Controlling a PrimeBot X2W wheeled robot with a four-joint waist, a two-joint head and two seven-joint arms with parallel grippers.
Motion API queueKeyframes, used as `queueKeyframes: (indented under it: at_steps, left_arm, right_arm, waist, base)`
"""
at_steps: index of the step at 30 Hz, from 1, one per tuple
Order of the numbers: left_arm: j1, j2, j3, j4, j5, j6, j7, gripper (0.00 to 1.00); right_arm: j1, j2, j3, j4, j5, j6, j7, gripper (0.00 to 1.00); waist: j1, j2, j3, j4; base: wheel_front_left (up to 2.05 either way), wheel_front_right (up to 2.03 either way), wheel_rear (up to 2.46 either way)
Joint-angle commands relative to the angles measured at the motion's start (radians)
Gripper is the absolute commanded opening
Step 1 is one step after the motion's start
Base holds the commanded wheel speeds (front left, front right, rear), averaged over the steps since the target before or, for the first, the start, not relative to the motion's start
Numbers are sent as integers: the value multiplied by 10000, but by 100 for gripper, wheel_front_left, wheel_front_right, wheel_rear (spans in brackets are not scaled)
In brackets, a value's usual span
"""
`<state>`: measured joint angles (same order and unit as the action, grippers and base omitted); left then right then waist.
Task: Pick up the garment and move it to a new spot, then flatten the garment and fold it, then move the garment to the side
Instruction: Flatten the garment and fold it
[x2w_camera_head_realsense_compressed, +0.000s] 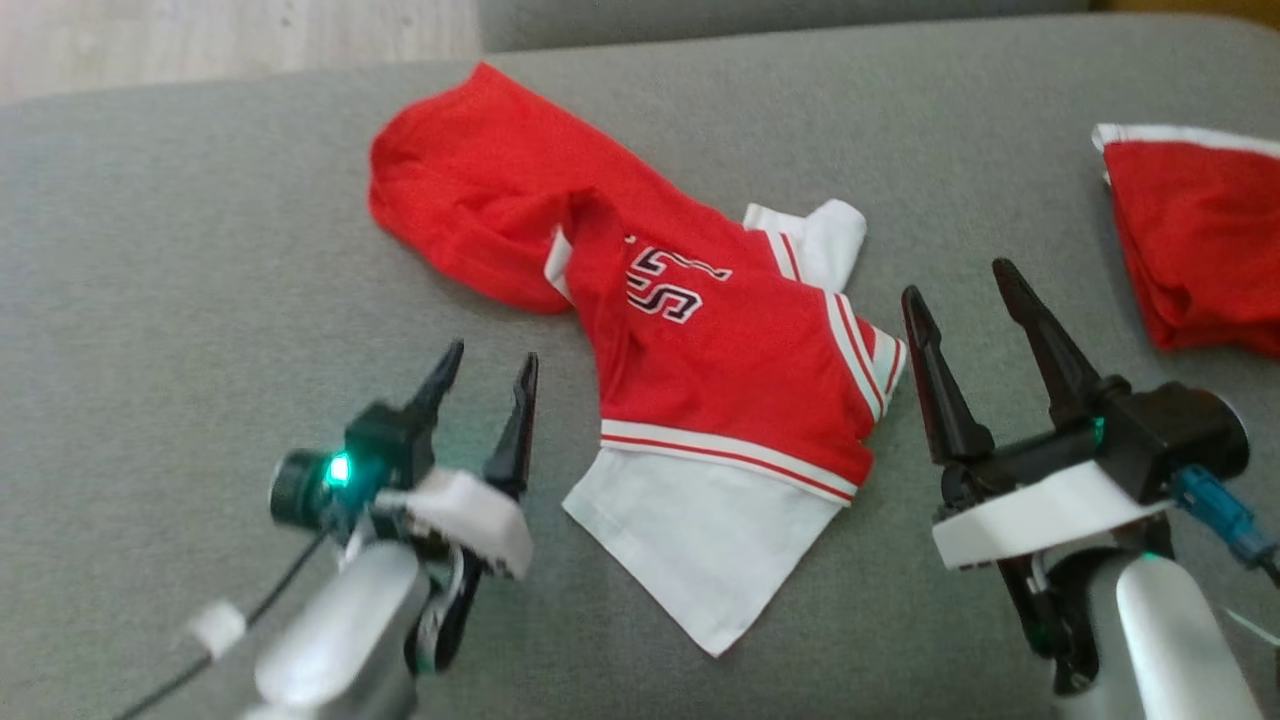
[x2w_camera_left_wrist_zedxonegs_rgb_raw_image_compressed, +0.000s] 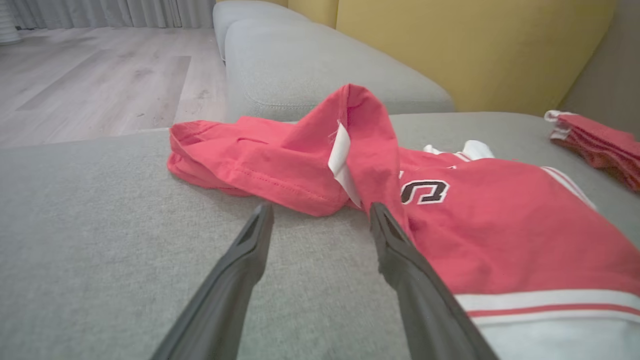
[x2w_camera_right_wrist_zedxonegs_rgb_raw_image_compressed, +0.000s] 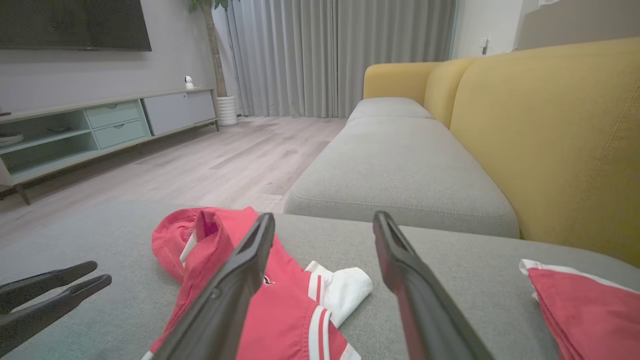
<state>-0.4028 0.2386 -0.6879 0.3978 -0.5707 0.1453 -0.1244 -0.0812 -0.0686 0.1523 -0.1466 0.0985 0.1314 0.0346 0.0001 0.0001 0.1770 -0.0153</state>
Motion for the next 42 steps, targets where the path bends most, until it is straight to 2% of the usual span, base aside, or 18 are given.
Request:
queueKeyframes:
  at_steps: [1, 6, 11, 23, 25, 26, 27, 28, 29, 36, 42]
  left_arm:
    - [-773, 50, 188, 139, 138, -125, 37, 100]
    - [-1946, -190, -51, 1630, 459, -471, -17, 100]
    - [-2556, -375, -56, 2529, 474, -676, -183, 100]
    - [-3478, -353, -76, 4452, 551, -917, -599, 100]
    - [-3583, -365, -46, 4626, 549, -887, -714, 80]
    - [-3631, -382, -36, 4706, 538, -901, -761, 55]
    - [-3676, -412, -28, 4772, 519, -933, -808, 44]
    - [-3716, -443, -24, 4818, 506, -976, -870, 26]
    - [-3752, -475, -14, 4844, 495, -1013, -942, 0]
    - [-3581, -648, 148, 4482, 441, -1131, -1313, 0]
    - [-2935, -168, 387, 3589, 506, -980, -1364, 0]
  right_arm:
    - [-563, 120, 218, -409, -88, -7, -93, 100]
    - [-835, 159, 153, -457, -195, -7, -94, 100]
    - [-901, 171, 19, -440, -248, -7, -108, 100]
    - [-989, 181, -160, -454, -149, -7, -222, 100]
    - [-999, 181, -152, -444, -117, -7, -245, 100]
    - [-1003, 182, -141, -438, -97, -7, -255, 100]
    - [-1004, 182, -134, -431, -76, -7, -264, 100]
    - [-1000, 182, -132, -422, -59, -7, -274, 100]
    - [-992, 182, -138, -408, -49, -7, -284, 100]
    - [-748, 182, -325, -305, -28, -7, -329, 100]
    - [-492, 183, -408, -233, -29, -7, -305, 100]
  waist:
    - [-1, -1, 339, -275]
    - [-1, -1, 908, -695]
    - [-1, -1, 1220, -945]
    - [-1, -1, 1591, -1227]
    - [-1, -1, 1607, -1250]
    - [-1, -1, 1608, -1261]
    - [-1, -1, 1601, -1269]
    - [-1, -1, 1589, -1274]
    - [-1, -1, 1573, -1272]
    - [-1, -1, 1169, -1001]
    - [-1, -1, 627, -572]
  base:
    - [0, 0, 0]
    - [0, 0, 0]
    - [0, 0, 0]
    - [0, 0, 0]
    - [0, 0, 0]
    - [0, 0, 0]
    - [0, 0, 0]
    - [0, 0, 0]
    - [0, 0, 0]
    - [0, 0, 0]
    - [0, 0, 0]
